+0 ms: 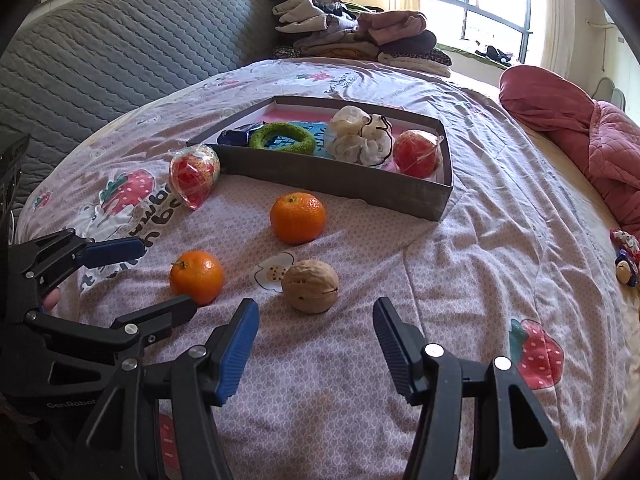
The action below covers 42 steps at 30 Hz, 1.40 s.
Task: Organize objects
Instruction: 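Move left gripper to an orange while right gripper approaches the walnut, then close left gripper on orange while right gripper closes on walnut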
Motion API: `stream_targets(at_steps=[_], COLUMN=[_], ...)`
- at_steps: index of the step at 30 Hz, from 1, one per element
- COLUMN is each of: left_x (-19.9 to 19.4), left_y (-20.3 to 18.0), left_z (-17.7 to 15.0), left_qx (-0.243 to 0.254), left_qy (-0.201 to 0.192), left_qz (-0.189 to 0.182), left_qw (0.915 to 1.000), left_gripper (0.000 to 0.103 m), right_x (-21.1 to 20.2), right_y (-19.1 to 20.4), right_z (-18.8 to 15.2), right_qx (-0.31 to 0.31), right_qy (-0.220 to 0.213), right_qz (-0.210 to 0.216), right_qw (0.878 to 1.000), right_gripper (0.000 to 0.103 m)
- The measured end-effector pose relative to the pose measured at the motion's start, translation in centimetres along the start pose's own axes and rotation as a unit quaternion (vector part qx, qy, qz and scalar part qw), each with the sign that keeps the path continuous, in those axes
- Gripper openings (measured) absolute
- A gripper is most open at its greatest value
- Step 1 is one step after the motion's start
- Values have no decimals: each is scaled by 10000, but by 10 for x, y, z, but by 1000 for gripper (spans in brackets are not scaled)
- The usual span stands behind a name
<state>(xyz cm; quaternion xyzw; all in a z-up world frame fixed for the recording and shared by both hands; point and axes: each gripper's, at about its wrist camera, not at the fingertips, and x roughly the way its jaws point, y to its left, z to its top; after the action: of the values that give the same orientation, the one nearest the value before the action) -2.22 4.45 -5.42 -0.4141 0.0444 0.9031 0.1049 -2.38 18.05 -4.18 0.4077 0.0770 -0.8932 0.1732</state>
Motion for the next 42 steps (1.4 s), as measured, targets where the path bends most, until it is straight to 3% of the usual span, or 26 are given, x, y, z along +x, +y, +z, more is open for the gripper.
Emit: stream_targets(at_steps=[17,19,23,27,32,42], left_x=[17,18,22,23,23,17], left_y=[3,3,0,-2,-3,-2], left_z=[7,8,8,8,8,9], left_qx=[-122,-115,-30,5,55,105], left_qy=[46,50,92,140,155,56], left_qz=[-185,-203,-213,-279,-282,-207], left_qw=[9997,9997,9997,9995,9995,9997], left_gripper=[75,73,57,40,40,39], right_x=[21,24,29,33,34,26], right_y=[-8,-9,-7,-7,-4,-3], right_z=[10,10,11,12,11,13], right_qx=[-20,2,-52,-65,-154,-183], right_qy=[188,224,263,279,299,104], right_qz=[19,68,145,219,278,241], right_qw=[9998,9997,9995,9993,9990,9995], right_gripper=[59,59,58,48,36,35])
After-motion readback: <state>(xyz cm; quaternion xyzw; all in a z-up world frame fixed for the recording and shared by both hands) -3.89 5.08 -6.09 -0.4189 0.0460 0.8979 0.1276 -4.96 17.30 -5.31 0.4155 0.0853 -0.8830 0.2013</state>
